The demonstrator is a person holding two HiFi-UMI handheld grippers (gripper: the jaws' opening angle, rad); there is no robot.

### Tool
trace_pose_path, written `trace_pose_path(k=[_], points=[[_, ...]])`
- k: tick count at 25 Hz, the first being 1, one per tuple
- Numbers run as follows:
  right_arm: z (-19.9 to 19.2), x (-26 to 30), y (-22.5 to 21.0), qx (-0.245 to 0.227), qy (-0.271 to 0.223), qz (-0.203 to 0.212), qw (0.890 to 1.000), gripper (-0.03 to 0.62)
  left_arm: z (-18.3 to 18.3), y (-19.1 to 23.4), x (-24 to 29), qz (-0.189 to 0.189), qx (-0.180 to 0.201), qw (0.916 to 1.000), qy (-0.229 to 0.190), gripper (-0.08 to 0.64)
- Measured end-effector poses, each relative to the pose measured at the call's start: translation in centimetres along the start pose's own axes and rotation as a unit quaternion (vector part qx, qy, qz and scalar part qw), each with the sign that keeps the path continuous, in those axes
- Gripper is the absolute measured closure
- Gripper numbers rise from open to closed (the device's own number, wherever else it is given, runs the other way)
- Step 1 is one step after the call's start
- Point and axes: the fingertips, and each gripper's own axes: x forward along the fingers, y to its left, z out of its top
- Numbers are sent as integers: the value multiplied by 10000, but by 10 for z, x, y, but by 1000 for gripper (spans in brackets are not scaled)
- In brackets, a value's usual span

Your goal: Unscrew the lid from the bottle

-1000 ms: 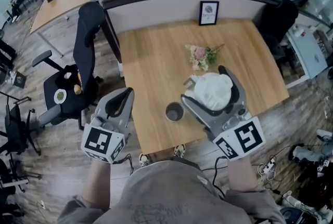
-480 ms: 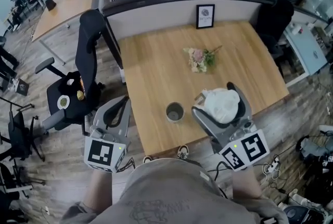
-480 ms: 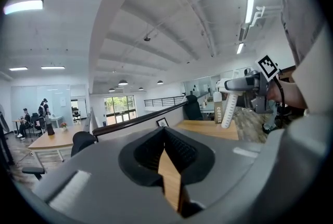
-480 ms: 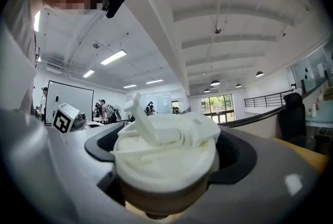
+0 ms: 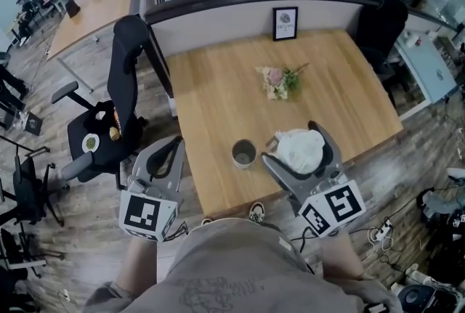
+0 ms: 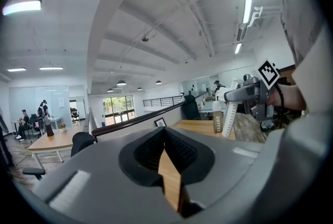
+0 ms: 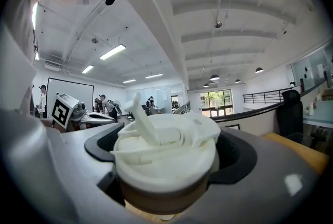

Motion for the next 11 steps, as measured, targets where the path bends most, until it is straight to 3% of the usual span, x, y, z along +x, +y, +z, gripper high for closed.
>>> trace_pose_path(k=[11], points=[[1,-14,-2,-9,-46,-76,10000,77,-2,-11,-6,18,81,9999,89,558]])
